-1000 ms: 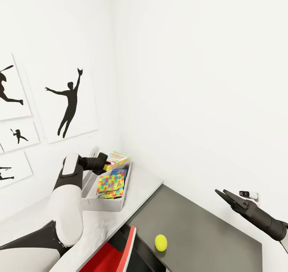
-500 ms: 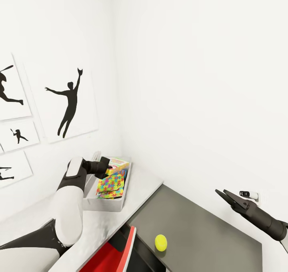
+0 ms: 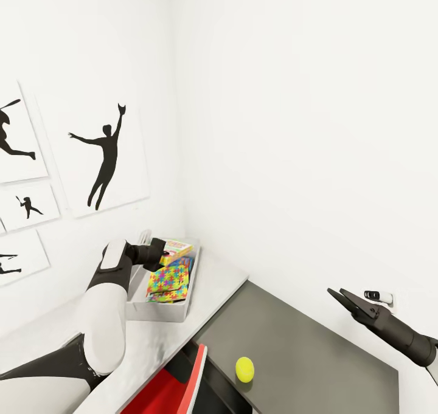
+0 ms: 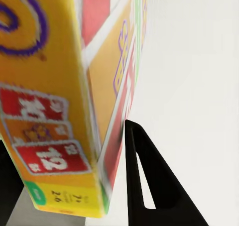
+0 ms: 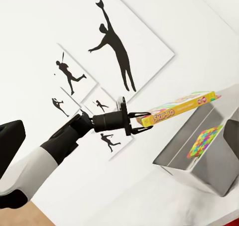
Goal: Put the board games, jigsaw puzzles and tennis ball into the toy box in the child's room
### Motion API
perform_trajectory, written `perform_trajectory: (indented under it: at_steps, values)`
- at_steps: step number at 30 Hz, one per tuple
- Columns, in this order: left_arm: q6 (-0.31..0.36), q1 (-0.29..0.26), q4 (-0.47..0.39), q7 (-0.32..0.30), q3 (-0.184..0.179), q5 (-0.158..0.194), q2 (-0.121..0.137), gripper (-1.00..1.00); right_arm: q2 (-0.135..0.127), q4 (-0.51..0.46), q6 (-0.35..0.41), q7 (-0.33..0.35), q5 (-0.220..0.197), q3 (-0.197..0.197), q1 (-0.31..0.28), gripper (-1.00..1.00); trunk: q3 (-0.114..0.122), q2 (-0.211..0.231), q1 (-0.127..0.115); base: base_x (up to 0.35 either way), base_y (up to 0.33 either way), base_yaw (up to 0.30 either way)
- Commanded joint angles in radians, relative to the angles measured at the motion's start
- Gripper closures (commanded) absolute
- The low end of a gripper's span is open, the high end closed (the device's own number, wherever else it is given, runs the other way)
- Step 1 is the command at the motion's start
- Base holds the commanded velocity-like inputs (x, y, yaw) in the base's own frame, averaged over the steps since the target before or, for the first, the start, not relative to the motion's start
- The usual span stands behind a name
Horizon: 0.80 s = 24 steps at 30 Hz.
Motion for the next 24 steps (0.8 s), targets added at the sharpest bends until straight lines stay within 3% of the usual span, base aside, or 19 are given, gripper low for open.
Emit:
perform_trajectory:
  at_steps: [1,8,16,17,24]
  values:
    - [0.001,-0.001,-0.001,0.009,0.004,0.011,-0.001,1.0,0.0,0.0,0.009,0.001,-0.004,0.0,0.0,-1.0,-0.001,-0.001,0.0,0.0,0.0,0.0]
    - [-0.001,-0.001,-0.001,0.008,0.005,0.011,-0.002,1.0,0.0,0.0,0.009,0.001,-0.005,0.0,0.0,-1.0,-0.001,-0.001,0.0,0.0,0.0,0.0]
    - [-0.07,0.002,0.0,0.004,0.003,0.032,-0.002,1.0,0.0,0.0,0.01,0.002,-0.004,0.0,0.0,-1.0,-0.001,-0.001,0.0,0.0,0.0,0.0]
    - [-0.073,0.002,0.0,0.002,0.003,0.033,-0.002,-1.0,0.0,0.0,0.009,0.002,-0.004,0.0,0.0,-1.0,-0.001,-0.001,0.0,0.0,0.0,0.0]
    - [-0.077,0.002,0.001,-0.006,0.003,0.035,-0.002,-1.0,0.0,0.0,0.01,0.002,-0.005,0.0,0.0,-1.0,-0.001,-0.001,0.0,0.0,0.0,0.0]
